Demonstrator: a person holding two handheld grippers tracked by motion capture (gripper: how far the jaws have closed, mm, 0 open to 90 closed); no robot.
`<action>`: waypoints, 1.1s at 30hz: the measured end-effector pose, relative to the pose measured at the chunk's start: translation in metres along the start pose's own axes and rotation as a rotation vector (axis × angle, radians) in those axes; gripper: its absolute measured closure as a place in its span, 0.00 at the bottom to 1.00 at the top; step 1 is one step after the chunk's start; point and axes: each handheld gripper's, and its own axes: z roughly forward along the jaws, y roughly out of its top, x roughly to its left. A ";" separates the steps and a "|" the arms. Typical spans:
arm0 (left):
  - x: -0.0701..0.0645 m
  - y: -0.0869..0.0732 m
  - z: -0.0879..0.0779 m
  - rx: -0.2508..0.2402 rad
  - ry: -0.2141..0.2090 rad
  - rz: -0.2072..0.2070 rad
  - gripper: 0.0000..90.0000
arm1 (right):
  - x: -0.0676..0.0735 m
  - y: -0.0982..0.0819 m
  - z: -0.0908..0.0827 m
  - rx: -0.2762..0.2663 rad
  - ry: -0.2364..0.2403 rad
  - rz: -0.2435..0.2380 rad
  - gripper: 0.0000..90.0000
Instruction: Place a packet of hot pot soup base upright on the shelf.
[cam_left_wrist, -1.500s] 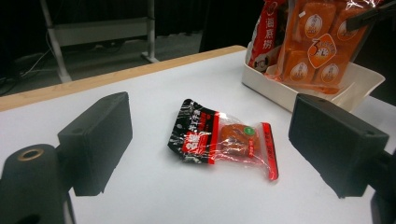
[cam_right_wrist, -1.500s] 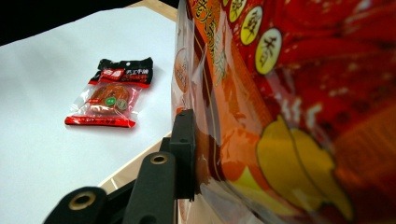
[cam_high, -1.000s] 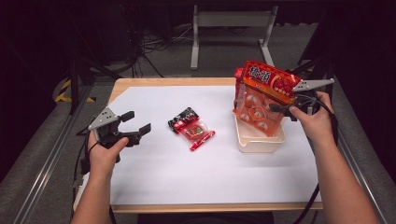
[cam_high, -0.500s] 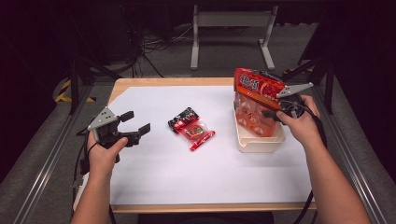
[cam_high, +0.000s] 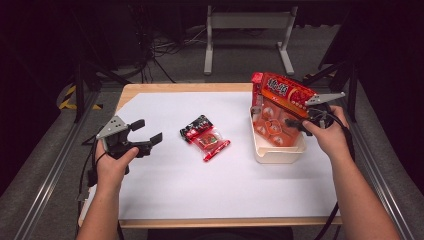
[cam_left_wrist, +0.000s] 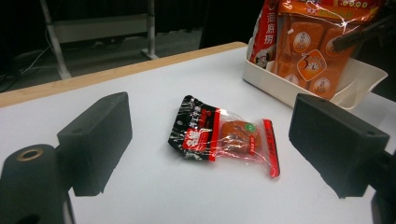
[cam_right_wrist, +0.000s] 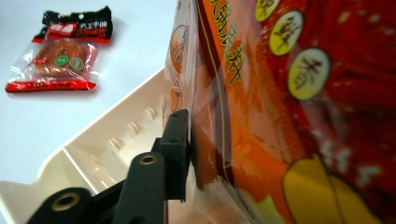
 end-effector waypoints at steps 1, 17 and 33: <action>0.000 0.000 0.000 -0.002 0.000 0.003 0.16 | 0.000 -0.001 -0.001 -0.009 -0.004 0.006 0.66; 0.001 0.000 0.007 0.006 -0.005 -0.003 0.16 | 0.008 -0.025 -0.037 -0.158 -0.084 0.053 0.33; 0.000 0.000 0.017 0.060 0.038 0.036 0.18 | 0.038 -0.040 -0.070 -0.225 -0.139 0.044 0.32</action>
